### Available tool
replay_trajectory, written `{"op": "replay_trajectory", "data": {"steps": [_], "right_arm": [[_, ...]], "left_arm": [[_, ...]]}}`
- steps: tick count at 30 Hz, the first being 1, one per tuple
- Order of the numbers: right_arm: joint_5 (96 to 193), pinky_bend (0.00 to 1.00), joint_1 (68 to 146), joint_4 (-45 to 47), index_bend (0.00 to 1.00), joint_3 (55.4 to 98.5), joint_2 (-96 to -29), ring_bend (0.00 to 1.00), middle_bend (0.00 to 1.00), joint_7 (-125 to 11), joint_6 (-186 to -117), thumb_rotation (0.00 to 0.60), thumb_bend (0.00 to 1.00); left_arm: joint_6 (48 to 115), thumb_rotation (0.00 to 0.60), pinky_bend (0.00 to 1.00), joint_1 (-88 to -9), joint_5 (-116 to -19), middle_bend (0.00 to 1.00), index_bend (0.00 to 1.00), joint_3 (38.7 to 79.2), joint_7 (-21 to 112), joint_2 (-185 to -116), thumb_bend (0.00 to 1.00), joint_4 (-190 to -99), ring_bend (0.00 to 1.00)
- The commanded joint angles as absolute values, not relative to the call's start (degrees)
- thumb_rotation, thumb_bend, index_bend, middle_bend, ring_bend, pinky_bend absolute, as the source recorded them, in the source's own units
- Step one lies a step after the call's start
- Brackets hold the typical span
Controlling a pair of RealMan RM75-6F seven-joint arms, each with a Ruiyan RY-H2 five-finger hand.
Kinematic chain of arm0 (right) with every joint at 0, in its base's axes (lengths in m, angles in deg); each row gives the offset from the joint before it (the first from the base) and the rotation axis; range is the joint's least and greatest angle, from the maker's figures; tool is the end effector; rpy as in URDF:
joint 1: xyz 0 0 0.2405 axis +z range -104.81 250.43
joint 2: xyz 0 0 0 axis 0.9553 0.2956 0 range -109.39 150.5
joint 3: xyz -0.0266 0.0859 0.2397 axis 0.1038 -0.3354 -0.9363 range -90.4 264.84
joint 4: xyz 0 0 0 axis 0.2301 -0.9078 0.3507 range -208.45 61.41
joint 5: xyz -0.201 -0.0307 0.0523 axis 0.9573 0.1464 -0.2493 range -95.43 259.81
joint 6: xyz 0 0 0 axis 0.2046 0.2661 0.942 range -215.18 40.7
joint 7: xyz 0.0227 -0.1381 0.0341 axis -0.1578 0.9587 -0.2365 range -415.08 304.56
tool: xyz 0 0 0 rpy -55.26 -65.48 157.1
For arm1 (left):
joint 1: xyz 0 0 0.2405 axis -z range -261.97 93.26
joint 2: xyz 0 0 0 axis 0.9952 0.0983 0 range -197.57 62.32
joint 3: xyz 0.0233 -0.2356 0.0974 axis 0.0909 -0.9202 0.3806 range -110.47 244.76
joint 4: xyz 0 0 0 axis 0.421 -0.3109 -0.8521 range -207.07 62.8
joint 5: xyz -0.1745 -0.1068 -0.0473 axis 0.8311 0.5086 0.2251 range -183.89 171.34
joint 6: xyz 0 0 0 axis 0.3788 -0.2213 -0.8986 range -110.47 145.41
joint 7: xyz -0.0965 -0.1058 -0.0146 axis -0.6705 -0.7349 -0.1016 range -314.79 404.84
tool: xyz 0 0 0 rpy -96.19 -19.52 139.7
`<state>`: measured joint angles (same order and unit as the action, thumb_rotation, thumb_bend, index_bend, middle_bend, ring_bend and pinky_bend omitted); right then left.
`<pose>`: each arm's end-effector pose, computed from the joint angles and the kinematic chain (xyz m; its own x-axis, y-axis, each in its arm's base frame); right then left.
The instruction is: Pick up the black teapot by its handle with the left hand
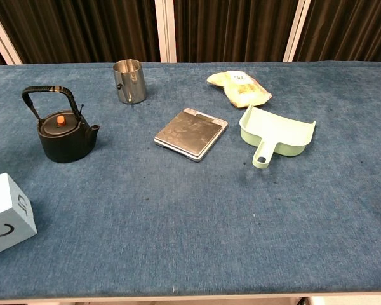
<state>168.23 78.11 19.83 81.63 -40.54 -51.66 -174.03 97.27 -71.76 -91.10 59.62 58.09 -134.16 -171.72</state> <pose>-0.3033 -0.1929 0.1850 0.4780 0.0821 0.8745 -0.8768 -0.0155 0.4807 -0.2512 0.2310 0.1357 0.4430 -0.0353 0.8958 0.8852 -0.1414 -0.4433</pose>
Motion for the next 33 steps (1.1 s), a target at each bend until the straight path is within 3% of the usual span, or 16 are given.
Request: {"op": "replay_trajectory", "data": {"steps": [1,2,4,5,6,13,22,33], "right_arm": [[168.4,0.00,77.7,20.3,0.00,81.5,-40.0,0.00,0.00,-51.5,-174.9,0.600,0.08],[168.4,0.00,77.5,20.5,0.00,81.5,-39.8,0.00,0.00,-51.5,-175.0,0.600,0.08],[168.5,0.00,77.4,20.7,0.00,81.5,-39.6,0.00,0.00,-51.6,-175.2,0.600,0.08],[168.5,0.00,77.4,20.7,0.00,81.6,-39.5,0.00,0.00,-51.7,-175.2,0.600,0.08],[168.5,0.00,77.3,20.6,0.00,81.6,-39.5,0.00,0.00,-51.8,-175.1,0.600,0.08],[168.3,0.00,77.0,20.0,0.00,81.9,-39.4,0.00,0.00,-52.5,-175.0,0.600,0.08],[167.8,0.00,77.1,18.9,0.00,82.0,-39.9,0.00,0.00,-53.2,-174.1,0.600,0.08],[167.6,0.00,77.3,18.5,0.00,82.2,-40.3,0.00,0.00,-53.3,-173.4,0.600,0.08]], "left_arm": [[90.5,0.571,0.00,-65.8,-89.9,0.20,0.21,56.8,60.2,-134.7,0.12,-175.2,0.13],[88.2,0.531,0.00,-63.9,-88.7,0.21,0.22,56.0,61.0,-135.3,0.12,-175.8,0.14],[84.4,0.355,0.00,-60.9,-86.0,0.23,0.25,54.7,62.0,-136.5,0.11,-176.8,0.17],[83.1,0.300,0.00,-59.7,-84.8,0.24,0.26,54.1,62.4,-137.2,0.10,-176.9,0.18],[81.8,0.284,0.00,-58.5,-83.6,0.25,0.26,53.7,63.2,-137.9,0.10,-176.8,0.19],[76.5,0.211,0.00,-51.6,-71.4,0.30,0.28,52.4,74.8,-143.3,0.09,-174.7,0.23],[77.4,0.109,0.00,-48.0,-59.2,0.40,0.35,54.3,83.7,-147.4,0.07,-172.4,0.31],[79.8,0.093,0.00,-46.0,-56.2,0.46,0.43,55.9,85.5,-149.3,0.07,-170.2,0.36]]}}
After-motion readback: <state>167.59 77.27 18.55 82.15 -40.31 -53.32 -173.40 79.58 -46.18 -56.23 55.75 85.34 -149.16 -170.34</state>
